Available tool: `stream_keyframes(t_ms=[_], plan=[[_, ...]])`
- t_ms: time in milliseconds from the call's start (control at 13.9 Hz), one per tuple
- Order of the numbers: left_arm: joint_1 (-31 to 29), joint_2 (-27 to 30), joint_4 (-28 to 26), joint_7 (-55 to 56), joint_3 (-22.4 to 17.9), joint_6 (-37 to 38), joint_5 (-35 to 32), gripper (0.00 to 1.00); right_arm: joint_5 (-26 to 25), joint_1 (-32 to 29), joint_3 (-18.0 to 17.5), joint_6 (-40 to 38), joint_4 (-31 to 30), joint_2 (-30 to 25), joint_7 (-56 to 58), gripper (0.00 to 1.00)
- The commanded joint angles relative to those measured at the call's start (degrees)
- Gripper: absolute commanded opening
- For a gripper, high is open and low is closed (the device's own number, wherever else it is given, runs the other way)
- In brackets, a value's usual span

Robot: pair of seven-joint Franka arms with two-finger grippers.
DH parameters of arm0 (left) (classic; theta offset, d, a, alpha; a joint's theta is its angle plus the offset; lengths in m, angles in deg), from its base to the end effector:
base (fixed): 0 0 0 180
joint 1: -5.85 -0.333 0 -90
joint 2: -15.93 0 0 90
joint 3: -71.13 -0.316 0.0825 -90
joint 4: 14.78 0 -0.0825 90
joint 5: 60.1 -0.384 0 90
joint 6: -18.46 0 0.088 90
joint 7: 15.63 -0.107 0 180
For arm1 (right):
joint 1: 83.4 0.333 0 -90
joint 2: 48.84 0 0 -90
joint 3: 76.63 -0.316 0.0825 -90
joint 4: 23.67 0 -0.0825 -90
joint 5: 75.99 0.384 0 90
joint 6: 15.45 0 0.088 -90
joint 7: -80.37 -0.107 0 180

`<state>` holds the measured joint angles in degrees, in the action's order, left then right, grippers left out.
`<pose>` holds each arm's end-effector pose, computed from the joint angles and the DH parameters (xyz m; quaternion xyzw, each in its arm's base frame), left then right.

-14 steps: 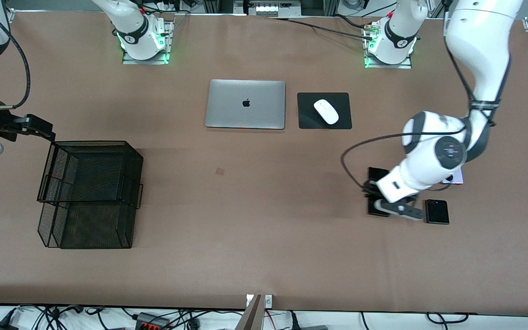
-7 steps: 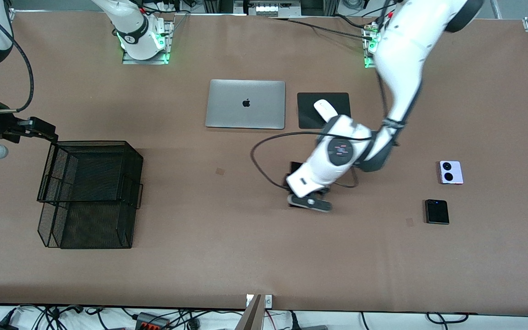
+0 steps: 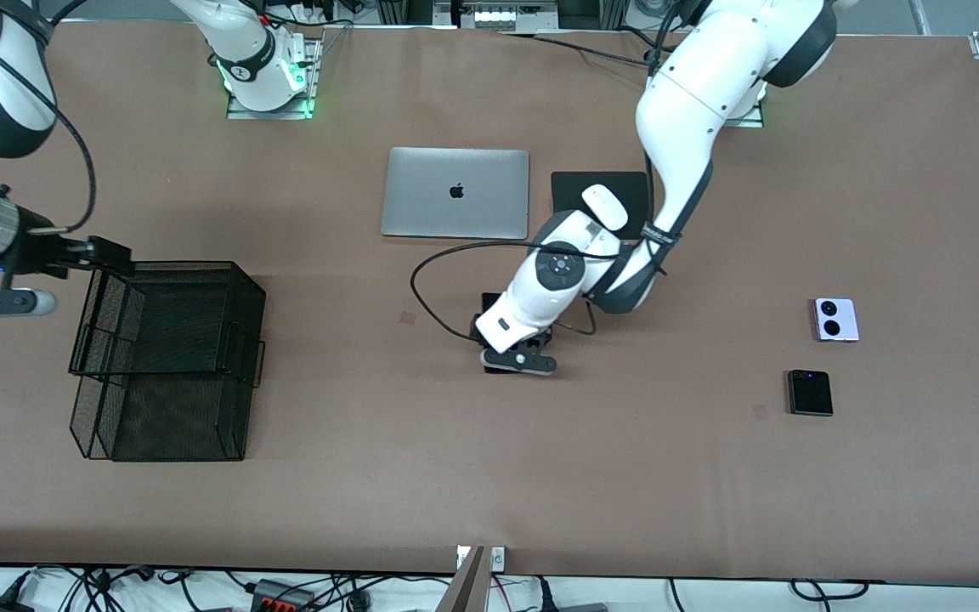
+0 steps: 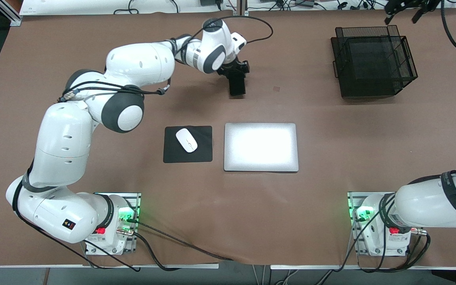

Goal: Place phones with both arms
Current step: 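Carry the slab phone to mid-table and release it with the left gripper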

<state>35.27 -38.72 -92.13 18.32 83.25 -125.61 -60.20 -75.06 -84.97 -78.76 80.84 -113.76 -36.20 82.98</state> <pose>0.5917 -0.4716 0.1771 0.9902 -0.0132 0.0410 0.1328 0.6178 0.0057 0.5031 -0.9980 -0.0261 0.0559 0.0131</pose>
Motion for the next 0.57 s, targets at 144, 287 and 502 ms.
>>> stream_keyframes(t_ms=[144, 287, 502], plan=[[1.7, -1.9, 1.9, 4.1, -0.6, -3.5, -1.0, 0.68, 1.4, 3.0, -0.1, 2.3, 0.9, 2.0, -0.2, 1.0], [1.2, -1.2, 1.9, 3.3, -0.6, -3.5, -1.2, 1.0, 1.4, 5.3, -0.1, 3.4, 0.9, 2.9, -0.2, 1.0], [0.0, 2.6, 0.8, 3.4, -1.1, 2.9, -1.2, 1.0, 1.9, 7.4, -0.1, 5.1, 0.8, 4.7, -0.2, 1.0]])
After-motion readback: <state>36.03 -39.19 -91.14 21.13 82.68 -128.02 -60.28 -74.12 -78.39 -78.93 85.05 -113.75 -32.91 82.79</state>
